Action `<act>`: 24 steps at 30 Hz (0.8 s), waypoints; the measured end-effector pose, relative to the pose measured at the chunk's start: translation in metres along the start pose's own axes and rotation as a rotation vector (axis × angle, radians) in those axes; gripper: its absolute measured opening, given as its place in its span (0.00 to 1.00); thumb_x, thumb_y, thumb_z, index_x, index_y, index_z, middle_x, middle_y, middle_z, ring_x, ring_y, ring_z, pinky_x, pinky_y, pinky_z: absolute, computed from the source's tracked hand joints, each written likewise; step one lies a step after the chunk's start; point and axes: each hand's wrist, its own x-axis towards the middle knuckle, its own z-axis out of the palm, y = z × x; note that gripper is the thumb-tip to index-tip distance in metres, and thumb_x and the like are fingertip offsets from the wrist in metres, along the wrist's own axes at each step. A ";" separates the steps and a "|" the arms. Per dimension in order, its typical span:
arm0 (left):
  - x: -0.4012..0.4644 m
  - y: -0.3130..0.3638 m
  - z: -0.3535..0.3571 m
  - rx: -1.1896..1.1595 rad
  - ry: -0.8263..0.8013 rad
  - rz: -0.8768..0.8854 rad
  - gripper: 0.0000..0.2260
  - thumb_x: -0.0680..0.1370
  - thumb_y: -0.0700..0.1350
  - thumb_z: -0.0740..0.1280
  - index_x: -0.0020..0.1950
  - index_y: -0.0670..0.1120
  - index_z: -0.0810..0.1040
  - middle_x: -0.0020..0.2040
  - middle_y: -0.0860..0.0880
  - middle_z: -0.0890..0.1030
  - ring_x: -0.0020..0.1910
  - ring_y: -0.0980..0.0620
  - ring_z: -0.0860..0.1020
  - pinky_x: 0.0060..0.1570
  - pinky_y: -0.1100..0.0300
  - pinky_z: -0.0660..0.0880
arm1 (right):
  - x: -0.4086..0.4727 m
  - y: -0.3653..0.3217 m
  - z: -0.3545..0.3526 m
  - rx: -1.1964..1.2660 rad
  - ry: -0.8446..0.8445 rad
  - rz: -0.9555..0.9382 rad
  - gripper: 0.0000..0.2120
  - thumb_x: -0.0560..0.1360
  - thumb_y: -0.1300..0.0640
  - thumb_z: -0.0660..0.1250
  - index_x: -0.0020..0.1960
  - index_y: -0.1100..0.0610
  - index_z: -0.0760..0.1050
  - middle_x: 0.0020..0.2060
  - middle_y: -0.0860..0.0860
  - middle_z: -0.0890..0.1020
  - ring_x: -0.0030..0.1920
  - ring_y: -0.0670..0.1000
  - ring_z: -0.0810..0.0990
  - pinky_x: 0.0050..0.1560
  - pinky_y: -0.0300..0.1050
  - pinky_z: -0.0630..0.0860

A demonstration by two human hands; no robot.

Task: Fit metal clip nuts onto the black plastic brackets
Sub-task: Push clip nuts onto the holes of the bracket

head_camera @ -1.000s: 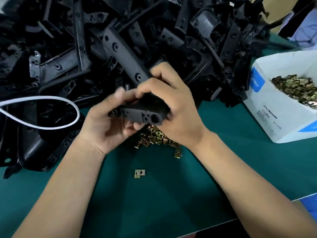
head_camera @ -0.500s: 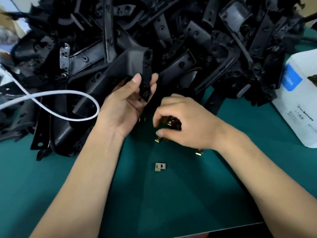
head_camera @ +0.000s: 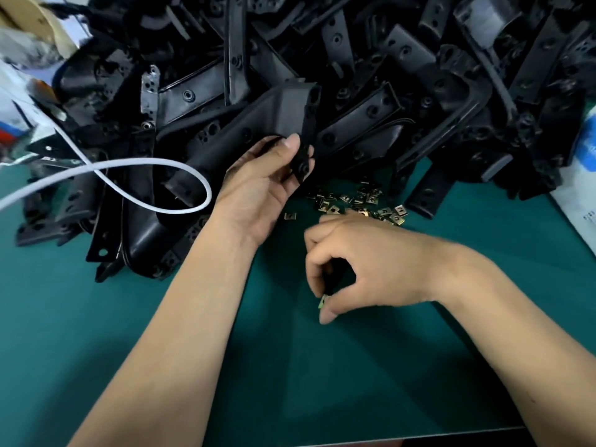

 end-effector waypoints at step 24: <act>-0.021 -0.026 0.024 0.215 -0.089 -0.068 0.26 0.69 0.35 0.77 0.65 0.33 0.75 0.58 0.36 0.85 0.55 0.42 0.85 0.59 0.49 0.82 | 0.004 0.033 -0.005 0.860 1.061 0.101 0.09 0.74 0.59 0.78 0.43 0.56 0.77 0.29 0.45 0.79 0.27 0.40 0.73 0.31 0.32 0.68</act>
